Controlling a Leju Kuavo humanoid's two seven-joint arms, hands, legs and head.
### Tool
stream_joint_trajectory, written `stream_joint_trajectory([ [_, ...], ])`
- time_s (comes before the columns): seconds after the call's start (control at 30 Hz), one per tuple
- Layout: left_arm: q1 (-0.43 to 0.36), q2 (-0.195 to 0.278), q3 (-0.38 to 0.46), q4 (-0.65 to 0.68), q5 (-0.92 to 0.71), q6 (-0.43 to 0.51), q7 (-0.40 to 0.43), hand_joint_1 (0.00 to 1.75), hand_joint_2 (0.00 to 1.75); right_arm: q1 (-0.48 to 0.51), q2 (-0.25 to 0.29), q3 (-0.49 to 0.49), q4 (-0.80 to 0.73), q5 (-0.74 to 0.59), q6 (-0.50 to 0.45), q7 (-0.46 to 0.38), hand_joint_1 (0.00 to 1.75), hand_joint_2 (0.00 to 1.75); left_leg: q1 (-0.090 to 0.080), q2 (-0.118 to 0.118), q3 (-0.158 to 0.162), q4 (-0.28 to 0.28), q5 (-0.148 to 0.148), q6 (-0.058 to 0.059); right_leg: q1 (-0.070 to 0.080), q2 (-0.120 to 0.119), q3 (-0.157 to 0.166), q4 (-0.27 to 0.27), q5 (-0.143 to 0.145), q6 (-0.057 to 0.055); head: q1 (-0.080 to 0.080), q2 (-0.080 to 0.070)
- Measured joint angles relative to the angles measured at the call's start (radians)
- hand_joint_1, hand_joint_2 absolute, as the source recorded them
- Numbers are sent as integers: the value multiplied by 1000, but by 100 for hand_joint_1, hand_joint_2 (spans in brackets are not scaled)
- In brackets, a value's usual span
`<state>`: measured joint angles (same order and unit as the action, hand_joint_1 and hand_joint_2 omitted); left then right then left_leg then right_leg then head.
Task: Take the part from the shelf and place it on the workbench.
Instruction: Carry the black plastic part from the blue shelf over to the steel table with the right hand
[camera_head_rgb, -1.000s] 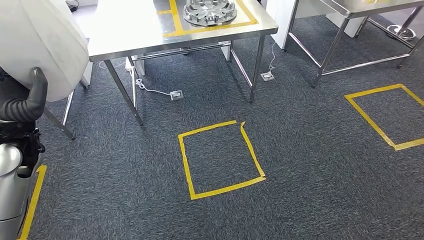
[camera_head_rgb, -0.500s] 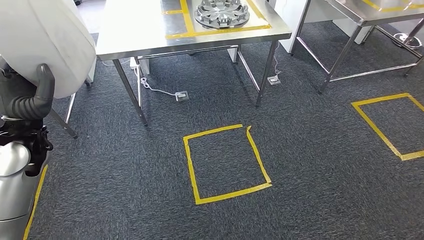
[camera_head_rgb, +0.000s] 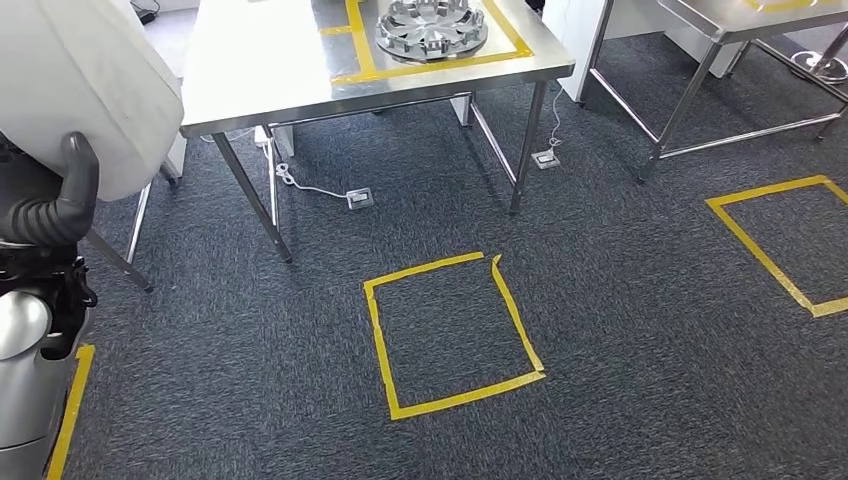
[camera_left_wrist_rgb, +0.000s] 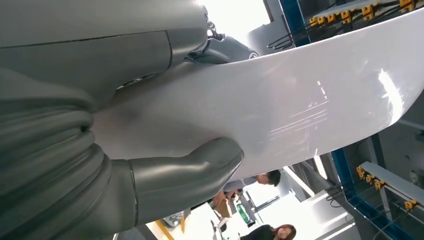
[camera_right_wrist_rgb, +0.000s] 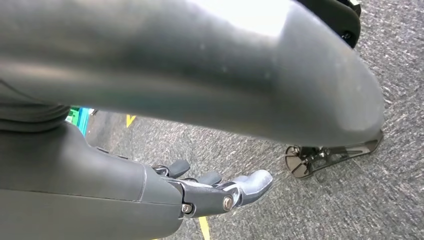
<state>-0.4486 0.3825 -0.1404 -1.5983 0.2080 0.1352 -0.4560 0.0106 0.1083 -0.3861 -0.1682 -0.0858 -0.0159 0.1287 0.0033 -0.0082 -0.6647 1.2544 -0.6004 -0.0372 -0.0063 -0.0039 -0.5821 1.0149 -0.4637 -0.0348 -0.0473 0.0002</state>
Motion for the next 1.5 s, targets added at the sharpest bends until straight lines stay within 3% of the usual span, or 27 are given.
stream_joint_trajectory([
  [0.03, 1, -1, 0, 0, -2, -1, 0, 175, 175, 0, 2, 0, 0, 0, -3, 0, 0, 0, 6, 2, -9, -11, 32, -5, -3, 1, 12, 0, -10, 4, 0, 0],
  [0.07, 0, -1, -1, 1, -5, -1, 0, 175, 175, -1, 3, 0, 0, 0, -6, 1, 0, 0, 11, 5, -3, -57, 81, -11, -6, 1, 26, 0, -20, 10, 0, 0],
  [0.1, -3, -2, -1, 2, -8, -2, 1, 175, 175, -1, 5, 0, 0, 0, -9, 1, 0, 0, 15, 8, 16, -121, 129, -16, -7, 2, 40, 1, -32, 17, -1, 0],
  [0.13, -7, -3, -1, 3, -10, -4, 2, 175, 175, -2, 6, 0, 0, 0, -9, 1, 0, 0, 15, 10, 44, -187, 160, -13, -8, 3, 48, 2, -41, 25, -1, 0],
  [0.17, -11, -4, -1, 5, -11, -4, 3, 175, 175, -3, 7, 0, 0, 0, -9, 1, 0, 0, 13, 12, 58, -219, 166, -8, -7, 3, 51, 2, -46, 32, -1, 0],
  [0.3, -21, -8, -2, 9, -17, -12, 4, 175, 175, -10, 10, 0, 0, -1, -15, 2, 0, 0, 8, 9, 71, -233, 150, 28, -9, 1, 54, 12, -64, 56, 2, 0],
  [0.37, -28, -11, -2, 9, -20, -14, 4, 175, 175, -13, 11, 0, 0, -1, -18, 3, 0, 0, 10, 9, 82, -238, 145, 43, -10, 2, 12, 99, -102, 63, 5, 0],
  [0.43, -32, -17, -4, 12, -23, -17, 4, 175, 175, -13, 13, 0, 0, -1, -19, 4, 0, 0, 7, 9, 89, -237, 136, 50, -9, 2, -79, 245, -150, 65, 9, 0],
  [0.47, -32, -21, -5, 15, -25, -19, 5, 175, 175, -13, 14, 0, 0, -1, -21, 4, 0, 0, 4, 8, 93, -237, 131, 52, -8, 2, -120, 296, -155, 64, 10, 0],
  [0.5, -33, -24, -6, 17, -27, -21, 5, 175, 175, -12, 15, 0, 0, -1, -22, 5, 0, 0, 3, 6, 99, -237, 125, 52, -7, 3, -142, 309, -140, 61, 10, 0],
  [0.53, -34, -26, -8, 20, -29, -22, 5, 175, 175, -11, 15, 0, 0, -1, -23, 5, 0, 0, 1, 4, 107, -236, 119, 51, -5, 3, -143, 281, -103, 56, 11, 0],
  [0.6, -39, -31, -11, 25, -32, -22, 5, 175, 175, -10, 15, 0, 0, -1, -24, 5, 0, 0, -1, 2, 125, -236, 105, 48, 2, 3, -96, 141, -9, 41, 12, 0],
  [0.67, -43, -33, -12, 29, -34, -23, 5, 175, 175, -12, 16, 0, 0, -1, -25, 4, 0, 0, -5, 1, 134, -236, 91, 40, 10, 2, -53, 34, 34, 27, 14, 0],
  [0.77, -46, -36, -13, 33, -37, -24, 6, 175, 175, -14, 20, 0, 0, -1, -25, 4, 0, 0, -6, 2, 142, -242, 79, 24, 10, 2, -40, 10, 27, 15, 15, 0],
  [0.83, -51, -36, -13, 35, -38, -25, 5, 175, 175, -12, 23, 0, 0, -1, -23, 4, 0, 0, -5, 3, 136, -214, 62, 11, 5, 2, -26, 2, 23, 5, 12, 0],
  [0.87, -54, -36, -13, 36, -38, -26, 5, 175, 175, -11, 24, 0, 0, -1, -21, 4, 0, 0, -3, 3, 115, -170, 41, 5, 2, 2, -19, -2, 21, 1, 11, 0],
  [0.93, -57, -35, -13, 41, -38, -28, 4, 175, 175, -11, 24, 0, 0, 0, -15, 4, 0, 0, 1, 4, 35, -34, -11, -5, 2, 2, -8, -2, 10, -5, 9, 0],
  [0.97, -56, -35, -13, 44, -38, -30, 5, 175, 175, -10, 24, 0, 0, 0, -13, 4, 0, 0, 3, 4, -5, 24, -23, -8, 2, 2, -2, -2, 4, -5, 9, 0],
  [1.0, -56, -35, -13, 47, -38, -31, 5, 175, 175, -10, 24, 0, 0, 0, -11, 4, 0, 0, 5, 4, -30, 51, -15, -11, 2, 3, 6, -2, -2, -4, 9, 0],
  [1.03, -56, -35, -13, 50, -38, -32, 5, 175, 175, -10, 24, 0, 0, 0, -9, 4, 0, 0, 6, 4, -35, 36, 16, -12, 1, 4, 15, -2, -9, -2, 9, 0],
  [1.1, -56, -32, -13, 54, -37, -33, 4, 175, 175, -9, 24, 0, 0, 1, -7, 4, 0, 0, 9, 7, 6, -94, 113, -12, 0, 5, 36, -2, -24, 3, 9, 0],
  [1.17, -57, -29, -12, 57, -32, -34, 2, 175, 175, -10, 24, 0, 0, 2, -4, 3, 0, 0, 5, 10, 54, -211, 164, -2, 2, 7, 50, 0, -40, 14, 9, 0],
  [1.3, -56, -23, -12, 58, -27, -36, -3, 175, 175, -12, 23, 0, 0, 2, -1, 2, 0, 0, 1, 5, 70, -238, 156, 31, 2, 4, 56, 4, -58, 37, 11, 0],
  [1.37, -57, -20, -11, 56, -25, -36, -5, 175, 175, -12, 23, 0, 0, 2, 1, 1, 0, 0, 5, 4, 79, -243, 152, 44, 1, 3, 31, 62, -85, 47, 13, 0],
  [1.47, -51, -20, -11, 56, -22, -36, -6, 175, 175, -11, 23, 0, 0, 2, 4, 0, 0, 0, 5, 4, 90, -243, 139, 54, 0, 4, -97, 264, -153, 56, 17, 0],
  [1.5, -47, -20, -11, 56, -21, -36, -6, 175, 175, -10, 23, 0, 0, 2, 5, 0, 0, 0, 4, 3, 95, -242, 133, 54, -1, 4, -133, 306, -154, 57, 17, 0],
])
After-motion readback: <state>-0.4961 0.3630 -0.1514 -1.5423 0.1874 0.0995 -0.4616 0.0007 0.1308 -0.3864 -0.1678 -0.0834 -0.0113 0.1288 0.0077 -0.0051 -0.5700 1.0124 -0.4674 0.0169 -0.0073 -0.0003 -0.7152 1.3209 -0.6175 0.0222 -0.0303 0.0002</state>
